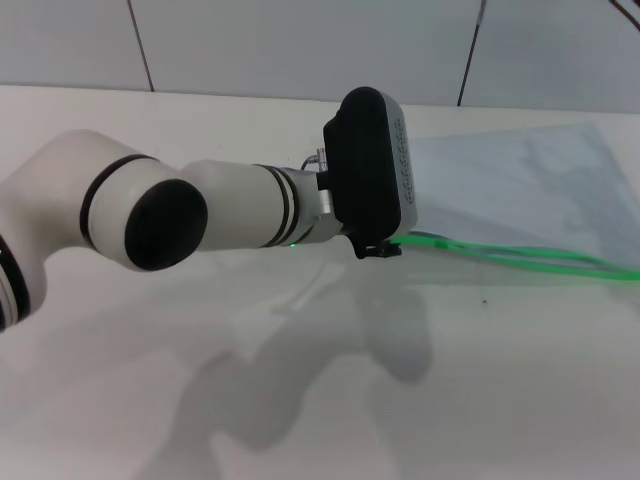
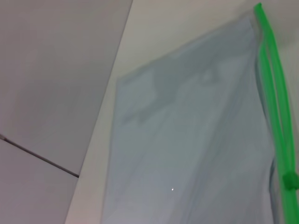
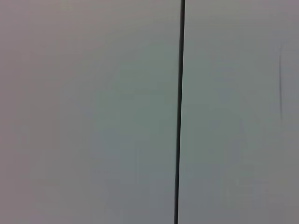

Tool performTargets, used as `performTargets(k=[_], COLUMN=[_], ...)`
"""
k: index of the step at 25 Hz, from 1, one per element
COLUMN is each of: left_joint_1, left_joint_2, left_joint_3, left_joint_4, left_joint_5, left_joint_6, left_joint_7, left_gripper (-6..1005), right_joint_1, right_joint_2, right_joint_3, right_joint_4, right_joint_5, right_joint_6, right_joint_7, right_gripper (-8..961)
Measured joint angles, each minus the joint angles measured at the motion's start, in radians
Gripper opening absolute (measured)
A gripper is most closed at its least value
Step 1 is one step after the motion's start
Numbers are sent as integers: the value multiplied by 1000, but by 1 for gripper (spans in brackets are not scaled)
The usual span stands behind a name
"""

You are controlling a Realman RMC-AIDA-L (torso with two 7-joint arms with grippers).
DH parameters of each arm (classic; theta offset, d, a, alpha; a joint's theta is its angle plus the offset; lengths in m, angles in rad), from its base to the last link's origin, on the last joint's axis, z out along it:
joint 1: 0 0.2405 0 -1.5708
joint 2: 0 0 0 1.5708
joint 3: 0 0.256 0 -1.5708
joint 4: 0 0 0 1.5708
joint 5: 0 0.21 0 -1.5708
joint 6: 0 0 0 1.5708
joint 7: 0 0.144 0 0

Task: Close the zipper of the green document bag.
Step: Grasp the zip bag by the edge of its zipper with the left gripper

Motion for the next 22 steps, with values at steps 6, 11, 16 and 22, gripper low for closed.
performTargets(k=[6, 11, 16, 22], left_joint_1=[0, 0, 1, 1], left_joint_2=[0, 0, 0, 0], left_joint_3=[3, 3, 3, 2], left_joint_4=[-3, -3, -3, -5], left_joint_5=[0, 0, 2, 3], left_joint_6=[10, 10, 11, 11], left_joint_7=[0, 0, 1, 2], left_gripper=[727, 727, 727, 727], right_joint_1=[0, 0, 1, 2], right_joint_2=[0, 0, 0, 0], right_joint_3=[0, 0, 0, 0], right_joint_4=[1, 2, 2, 4], right_joint_5=[0, 0, 0, 0], right_joint_6=[0, 0, 0, 0], right_joint_7=[0, 1, 0, -1], right_gripper=[894, 894, 894, 894])
